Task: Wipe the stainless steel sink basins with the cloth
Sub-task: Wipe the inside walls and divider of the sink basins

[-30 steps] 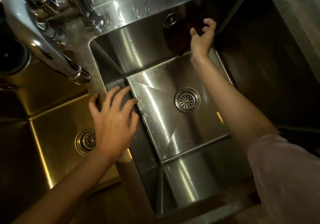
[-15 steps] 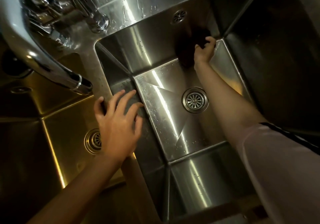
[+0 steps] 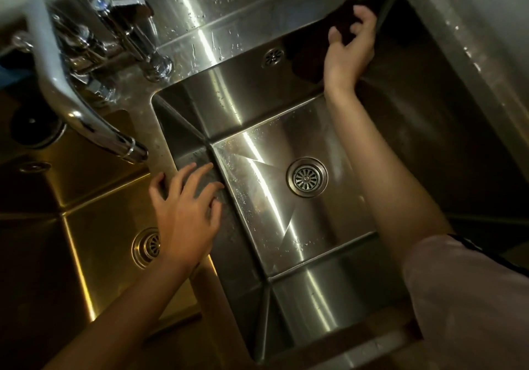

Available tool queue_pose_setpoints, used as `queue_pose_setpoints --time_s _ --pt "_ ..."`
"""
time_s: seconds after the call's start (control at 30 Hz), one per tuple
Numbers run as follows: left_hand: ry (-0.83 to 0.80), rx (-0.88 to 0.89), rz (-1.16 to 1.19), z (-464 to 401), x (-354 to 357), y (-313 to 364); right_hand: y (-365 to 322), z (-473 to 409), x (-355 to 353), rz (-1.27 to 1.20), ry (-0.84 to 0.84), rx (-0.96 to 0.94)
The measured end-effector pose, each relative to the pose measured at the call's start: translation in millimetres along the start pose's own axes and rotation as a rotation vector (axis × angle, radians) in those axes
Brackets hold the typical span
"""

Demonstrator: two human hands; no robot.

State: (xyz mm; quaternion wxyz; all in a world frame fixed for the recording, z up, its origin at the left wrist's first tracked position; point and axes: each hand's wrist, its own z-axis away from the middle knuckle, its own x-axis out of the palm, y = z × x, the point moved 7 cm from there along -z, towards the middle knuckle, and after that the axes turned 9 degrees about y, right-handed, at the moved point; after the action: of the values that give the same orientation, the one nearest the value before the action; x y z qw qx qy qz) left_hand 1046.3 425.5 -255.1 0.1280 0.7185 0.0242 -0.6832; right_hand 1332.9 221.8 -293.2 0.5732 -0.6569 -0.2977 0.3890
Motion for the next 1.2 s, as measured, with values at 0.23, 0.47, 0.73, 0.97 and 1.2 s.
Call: queue_pose_setpoints --time_s 0.23,0.47,0.73,0.97,1.2 --pt "0.037 0.022 0.020 -1 -1 2 35 -14 5 0.087 -0.028 0.017" --pt "0.013 0.013 0.002 1 1 0 117 -26 18 0.289 -0.102 0.124" --pt "0.041 0.026 0.035 -3 0 0 159 -34 19 0.421 -0.100 0.218" --pt "-0.024 -0.005 -0.009 0 -1 3 134 -39 9 0.287 -0.019 0.286" --pt "-0.046 0.003 -0.008 1 -4 6 32 -48 -17 0.061 0.054 0.036"
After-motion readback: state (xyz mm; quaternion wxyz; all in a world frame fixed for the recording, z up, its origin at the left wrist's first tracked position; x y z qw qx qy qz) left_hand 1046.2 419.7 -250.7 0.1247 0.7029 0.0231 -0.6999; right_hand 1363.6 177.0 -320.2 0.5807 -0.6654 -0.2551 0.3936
